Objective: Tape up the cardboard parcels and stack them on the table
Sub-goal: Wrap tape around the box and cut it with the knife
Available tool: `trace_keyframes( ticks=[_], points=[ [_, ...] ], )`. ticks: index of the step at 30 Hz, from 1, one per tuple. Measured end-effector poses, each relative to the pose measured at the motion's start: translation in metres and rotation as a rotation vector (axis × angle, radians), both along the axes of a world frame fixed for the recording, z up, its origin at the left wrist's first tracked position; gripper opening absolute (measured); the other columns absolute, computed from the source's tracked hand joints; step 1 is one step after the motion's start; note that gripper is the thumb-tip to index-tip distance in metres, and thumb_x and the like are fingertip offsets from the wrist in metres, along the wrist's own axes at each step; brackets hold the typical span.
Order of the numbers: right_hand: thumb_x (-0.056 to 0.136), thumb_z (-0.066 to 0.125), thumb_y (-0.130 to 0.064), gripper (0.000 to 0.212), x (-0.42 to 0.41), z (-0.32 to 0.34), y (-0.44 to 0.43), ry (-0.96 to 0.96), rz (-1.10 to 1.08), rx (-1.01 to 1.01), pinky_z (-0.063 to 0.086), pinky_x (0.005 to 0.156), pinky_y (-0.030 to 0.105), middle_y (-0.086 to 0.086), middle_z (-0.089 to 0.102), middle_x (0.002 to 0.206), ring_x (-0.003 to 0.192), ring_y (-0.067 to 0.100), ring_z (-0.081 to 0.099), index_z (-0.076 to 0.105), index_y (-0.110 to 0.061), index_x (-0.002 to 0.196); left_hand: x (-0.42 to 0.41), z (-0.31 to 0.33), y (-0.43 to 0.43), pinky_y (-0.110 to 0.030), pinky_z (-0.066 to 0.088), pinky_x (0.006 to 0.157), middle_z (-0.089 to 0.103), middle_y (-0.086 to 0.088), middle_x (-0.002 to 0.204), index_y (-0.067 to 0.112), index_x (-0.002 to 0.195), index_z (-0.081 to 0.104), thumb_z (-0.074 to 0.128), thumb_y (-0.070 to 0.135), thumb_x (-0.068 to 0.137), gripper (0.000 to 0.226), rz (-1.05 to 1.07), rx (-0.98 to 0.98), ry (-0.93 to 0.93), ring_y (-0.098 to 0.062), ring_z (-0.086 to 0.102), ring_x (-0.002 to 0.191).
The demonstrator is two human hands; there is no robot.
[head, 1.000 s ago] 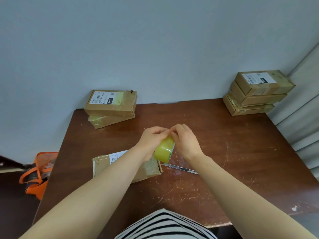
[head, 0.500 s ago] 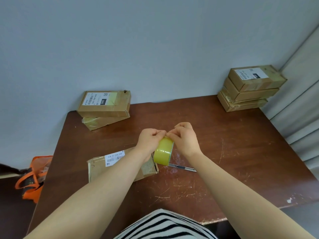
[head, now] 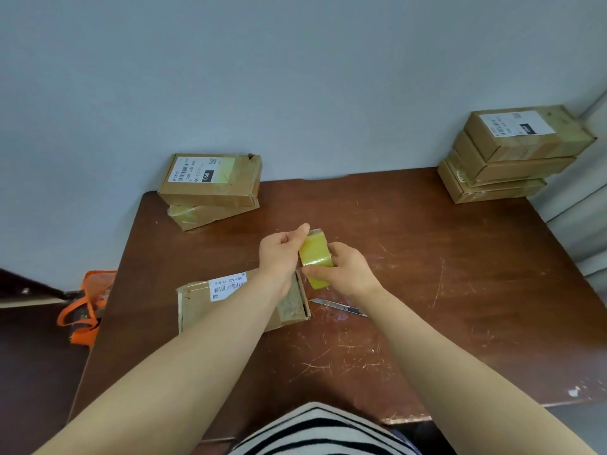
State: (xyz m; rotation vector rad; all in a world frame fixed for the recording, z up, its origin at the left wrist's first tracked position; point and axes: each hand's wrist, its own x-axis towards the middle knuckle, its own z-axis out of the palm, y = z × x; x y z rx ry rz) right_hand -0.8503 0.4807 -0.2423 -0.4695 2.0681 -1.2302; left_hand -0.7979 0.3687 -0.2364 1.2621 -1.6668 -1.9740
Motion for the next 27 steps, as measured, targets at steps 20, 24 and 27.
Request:
trace_keyframes(
  ticks=[20,24,27],
  points=[
    [0.087,0.054,-0.008,0.052,-0.056,-0.069,-0.057,1.019,0.477,0.452,0.019,0.109,0.042,0.013,0.043,0.142,0.134,0.031,0.032,0.041,-0.009,0.137,0.111,-0.055,-0.034,-0.043,0.031,0.107,0.032,-0.011,0.143,0.024,0.134,0.051,0.055,0.029,0.091,0.044,0.276,-0.398,-0.821,-0.032,0.041,0.125],
    [0.103,0.027,-0.029,0.057,-0.002,-0.075,-0.056,0.995,0.791,0.238,-0.006,0.118,0.035,0.006,-0.003,0.160,0.147,0.020,-0.007,0.003,-0.011,0.152,0.117,-0.067,-0.033,-0.052,0.016,0.113,0.019,-0.010,0.155,0.022,0.143,0.038,0.050,0.031,0.095,0.050,0.145,-0.542,-0.925,-0.028,0.013,0.143],
    [0.099,0.008,-0.051,0.068,0.025,-0.092,-0.055,0.930,0.876,0.430,-0.023,0.111,0.036,0.006,-0.023,0.156,0.143,0.018,-0.023,-0.014,-0.010,0.149,0.118,-0.080,-0.036,-0.053,0.000,0.115,-0.004,-0.011,0.160,0.029,0.149,0.023,0.044,0.041,0.097,0.057,0.043,-0.572,-0.991,-0.028,-0.009,0.146]
  ],
)
